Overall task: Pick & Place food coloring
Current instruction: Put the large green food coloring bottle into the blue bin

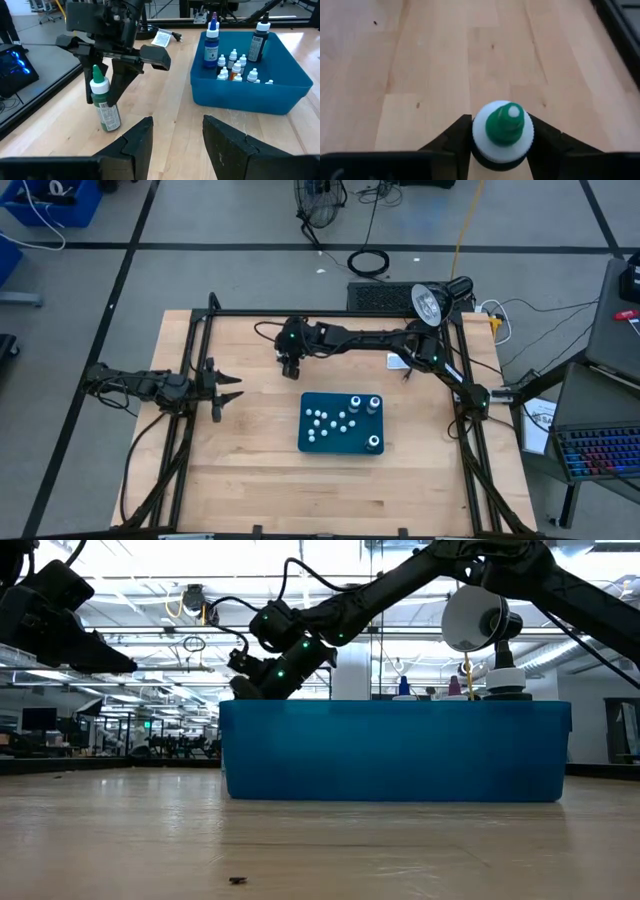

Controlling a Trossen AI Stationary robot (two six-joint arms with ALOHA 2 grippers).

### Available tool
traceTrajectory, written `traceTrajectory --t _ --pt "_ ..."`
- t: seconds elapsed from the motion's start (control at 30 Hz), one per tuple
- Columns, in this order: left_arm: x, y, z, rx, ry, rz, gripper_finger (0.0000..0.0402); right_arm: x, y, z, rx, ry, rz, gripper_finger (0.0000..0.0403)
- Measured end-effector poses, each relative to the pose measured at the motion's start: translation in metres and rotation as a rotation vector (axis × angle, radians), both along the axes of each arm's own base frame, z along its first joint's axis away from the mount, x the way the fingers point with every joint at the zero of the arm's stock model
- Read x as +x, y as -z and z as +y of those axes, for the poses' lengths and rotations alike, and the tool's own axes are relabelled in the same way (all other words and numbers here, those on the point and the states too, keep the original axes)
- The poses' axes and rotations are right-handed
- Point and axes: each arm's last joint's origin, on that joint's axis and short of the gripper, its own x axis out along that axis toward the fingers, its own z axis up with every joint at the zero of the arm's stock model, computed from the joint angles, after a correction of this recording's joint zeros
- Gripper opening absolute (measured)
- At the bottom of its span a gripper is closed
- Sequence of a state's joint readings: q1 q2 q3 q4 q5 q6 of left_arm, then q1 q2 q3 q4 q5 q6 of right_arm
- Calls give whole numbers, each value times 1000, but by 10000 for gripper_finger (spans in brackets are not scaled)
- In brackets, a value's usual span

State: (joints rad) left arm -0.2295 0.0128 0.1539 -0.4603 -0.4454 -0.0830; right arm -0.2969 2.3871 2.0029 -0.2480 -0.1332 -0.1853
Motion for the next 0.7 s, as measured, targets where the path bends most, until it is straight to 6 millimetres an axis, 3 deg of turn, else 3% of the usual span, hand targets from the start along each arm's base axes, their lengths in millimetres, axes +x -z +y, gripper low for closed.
traceTrajectory --t 0.13,0.3,0.5,0.6,0.7 --pt "0 0 0 0 0 0 175 0 -21 19 -29 -53 -12 133" --pt "0 0 0 0 0 0 175 -21 -94 68 -47 -147 -31 133" --pt "0 0 0 0 0 0 175 -79 -168 148 23 -202 84 133" --pt "0 0 0 0 1 0 175 -111 -185 189 7 -144 149 133" --pt "0 0 0 0 0 0 175 -140 -187 220 -18 -56 177 133"
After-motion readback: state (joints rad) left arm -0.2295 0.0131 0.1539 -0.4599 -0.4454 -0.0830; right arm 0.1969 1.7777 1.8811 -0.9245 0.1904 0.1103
